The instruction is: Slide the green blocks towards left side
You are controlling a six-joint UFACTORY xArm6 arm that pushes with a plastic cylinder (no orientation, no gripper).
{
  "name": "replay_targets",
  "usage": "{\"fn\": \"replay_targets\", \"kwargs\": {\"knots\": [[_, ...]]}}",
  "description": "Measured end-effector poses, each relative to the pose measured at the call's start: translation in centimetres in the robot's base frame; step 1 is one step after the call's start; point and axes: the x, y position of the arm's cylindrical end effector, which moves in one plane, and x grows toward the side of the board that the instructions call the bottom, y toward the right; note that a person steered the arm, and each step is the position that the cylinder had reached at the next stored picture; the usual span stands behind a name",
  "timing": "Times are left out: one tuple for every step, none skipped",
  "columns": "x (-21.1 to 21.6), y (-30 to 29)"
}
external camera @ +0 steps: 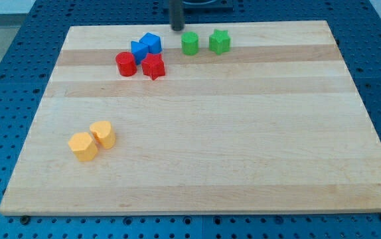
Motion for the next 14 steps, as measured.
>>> {"fn": "replay_targets", "kwargs": {"knots": [[0.0, 6.2], [0.7, 12.6], [3.0, 12.6], [4.7, 11.9], [5.4, 11.0], [6.4, 9.8], [6.5, 8.4], [6.5, 7.3], [6.8, 5.0], [7.1, 4.2], [7.1, 4.0], [7.2, 3.9], [7.7, 3.9], [9.0, 5.1]]}}
